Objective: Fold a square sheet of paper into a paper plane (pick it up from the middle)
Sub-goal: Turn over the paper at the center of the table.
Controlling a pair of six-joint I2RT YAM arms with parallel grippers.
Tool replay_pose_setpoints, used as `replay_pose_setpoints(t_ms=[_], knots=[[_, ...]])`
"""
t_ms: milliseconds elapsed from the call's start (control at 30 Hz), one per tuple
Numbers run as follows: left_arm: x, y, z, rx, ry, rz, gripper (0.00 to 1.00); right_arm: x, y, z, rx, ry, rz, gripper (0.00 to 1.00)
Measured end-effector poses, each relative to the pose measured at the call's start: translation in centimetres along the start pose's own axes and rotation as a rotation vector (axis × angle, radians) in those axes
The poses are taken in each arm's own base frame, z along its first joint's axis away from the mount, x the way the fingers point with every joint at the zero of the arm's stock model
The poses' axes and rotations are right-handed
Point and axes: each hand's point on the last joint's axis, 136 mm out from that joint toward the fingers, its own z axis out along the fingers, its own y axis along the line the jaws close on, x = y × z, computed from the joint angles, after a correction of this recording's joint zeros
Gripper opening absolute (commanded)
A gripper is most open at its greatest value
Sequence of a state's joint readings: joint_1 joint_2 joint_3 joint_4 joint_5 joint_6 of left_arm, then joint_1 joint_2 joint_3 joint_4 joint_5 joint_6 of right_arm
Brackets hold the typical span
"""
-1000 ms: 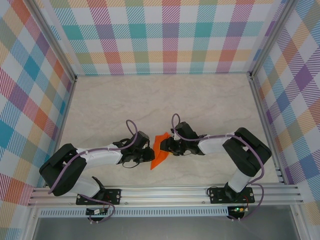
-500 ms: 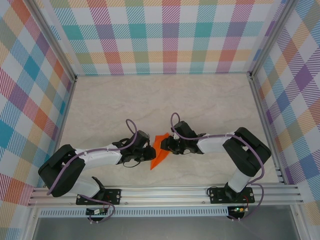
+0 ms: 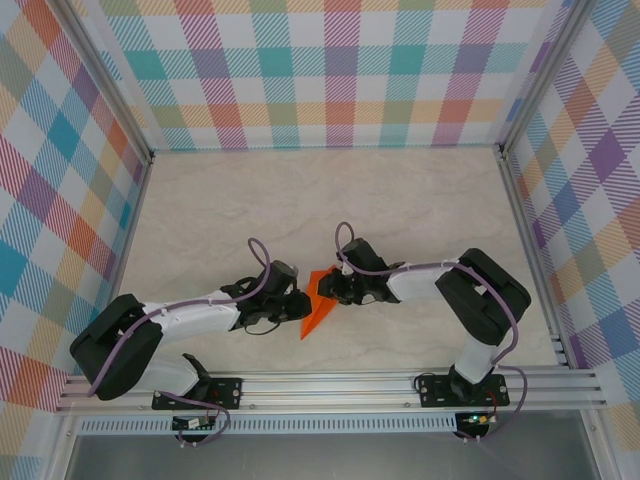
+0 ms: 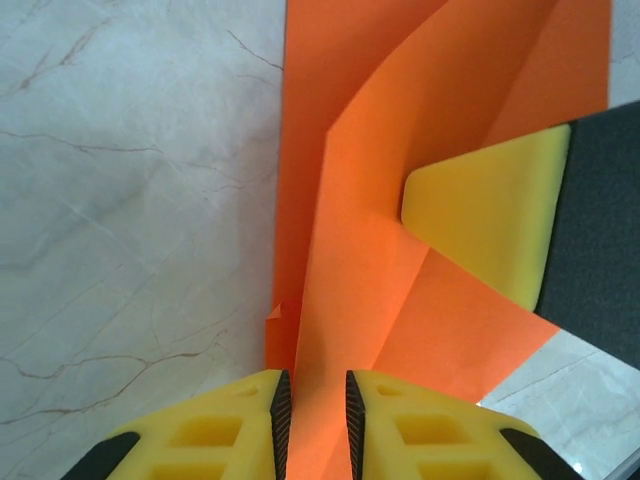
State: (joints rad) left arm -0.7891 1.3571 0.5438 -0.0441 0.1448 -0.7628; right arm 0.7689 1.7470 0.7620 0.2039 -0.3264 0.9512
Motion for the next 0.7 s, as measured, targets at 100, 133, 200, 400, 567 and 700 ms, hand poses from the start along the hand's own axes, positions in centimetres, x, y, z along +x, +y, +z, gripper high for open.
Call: replay_pose_setpoints(t_ms=[100, 133, 200, 400, 567, 700], knots=[[0.0, 0.2, -0.1, -0.007, -0.005, 0.0, 0.26, -0.4, 0.4, 0.1, -0.002, -0.002, -0.011, 0.15], [0.0, 0.3, -0.1, -0.011, -0.007, -0.001, 0.26, -0.4, 0.5, 0.1, -0.001, -0.002, -0.015, 0.13], [0.0, 0.5, -0.4, -0.015, -0.018, -0.001, 0.28, -0.4, 0.4, 0.0, 0.012, 0.002, -0.023, 0.08], [-0.3, 1.0, -2.4, -0.016, -0.077, -0.004, 0.31, -0.9, 0.5, -2.7, 0.131, -0.026, -0.094, 0.04], [-1.3, 0.8, -5.2, -0.003, -0.164, -0.003, 0.36, -3.4, 2.9, -8.1, 0.281, -0.138, -0.23, 0.05], [-1.5, 1.5, -7.5, -0.003, -0.233, -0.016, 0.4, -5.1, 2.6, -12.7, 0.546, -0.222, -0.314, 0.06]])
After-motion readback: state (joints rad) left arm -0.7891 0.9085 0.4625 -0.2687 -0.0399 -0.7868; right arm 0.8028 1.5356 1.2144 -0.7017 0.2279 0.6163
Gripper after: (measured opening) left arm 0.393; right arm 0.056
